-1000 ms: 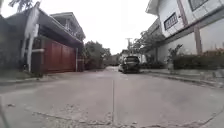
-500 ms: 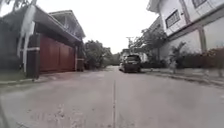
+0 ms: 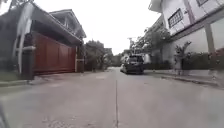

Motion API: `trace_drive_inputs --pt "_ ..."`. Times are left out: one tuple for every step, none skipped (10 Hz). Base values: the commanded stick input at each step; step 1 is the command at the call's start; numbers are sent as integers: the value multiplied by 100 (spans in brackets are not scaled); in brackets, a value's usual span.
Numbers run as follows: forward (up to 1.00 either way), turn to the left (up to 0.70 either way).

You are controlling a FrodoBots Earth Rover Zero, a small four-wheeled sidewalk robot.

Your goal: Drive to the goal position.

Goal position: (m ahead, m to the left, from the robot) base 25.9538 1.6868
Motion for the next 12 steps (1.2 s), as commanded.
trace_drive_inputs --pt "70 0" --pt "70 0" --pt "70 0" --pt "70 0" --pt "70 0" --pt "70 0" --pt "70 0" --pt "70 0" --pt "70 0" --pt "70 0" --pt "70 0" --pt "70 0"
